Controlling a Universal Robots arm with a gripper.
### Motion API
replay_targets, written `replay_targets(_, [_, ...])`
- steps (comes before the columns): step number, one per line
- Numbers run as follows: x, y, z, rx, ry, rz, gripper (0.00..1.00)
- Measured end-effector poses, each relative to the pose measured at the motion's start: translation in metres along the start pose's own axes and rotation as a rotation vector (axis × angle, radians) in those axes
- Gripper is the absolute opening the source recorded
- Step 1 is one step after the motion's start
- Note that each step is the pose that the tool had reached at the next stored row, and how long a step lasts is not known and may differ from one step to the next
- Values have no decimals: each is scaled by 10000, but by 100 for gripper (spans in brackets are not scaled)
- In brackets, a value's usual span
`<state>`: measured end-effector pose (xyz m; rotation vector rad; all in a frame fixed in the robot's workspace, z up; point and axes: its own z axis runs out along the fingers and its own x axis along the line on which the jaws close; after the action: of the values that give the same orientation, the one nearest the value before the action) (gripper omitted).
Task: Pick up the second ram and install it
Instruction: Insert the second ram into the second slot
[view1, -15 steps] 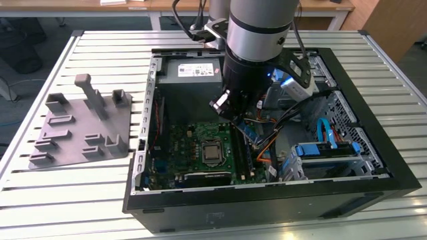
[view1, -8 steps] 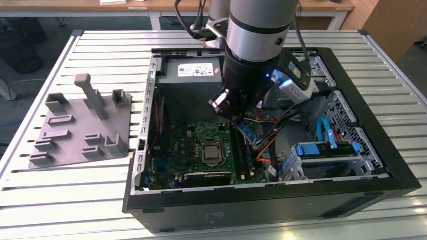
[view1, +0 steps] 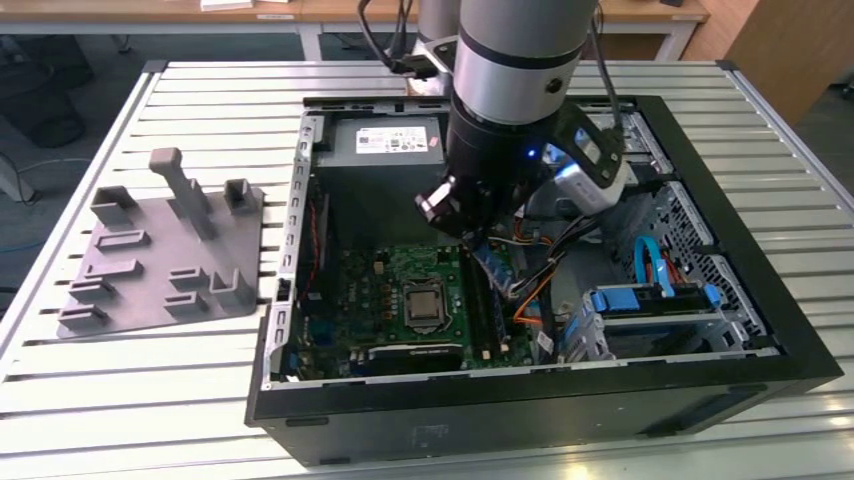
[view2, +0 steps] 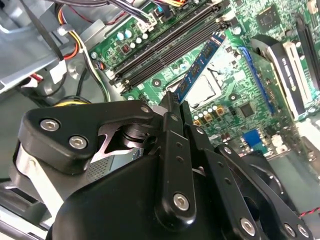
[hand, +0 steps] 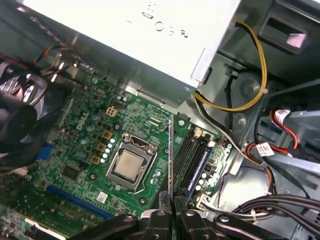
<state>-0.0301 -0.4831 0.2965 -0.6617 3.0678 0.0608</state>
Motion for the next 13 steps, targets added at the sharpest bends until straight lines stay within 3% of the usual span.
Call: replay_targets(13, [0,0,10,16,-56,1498,14])
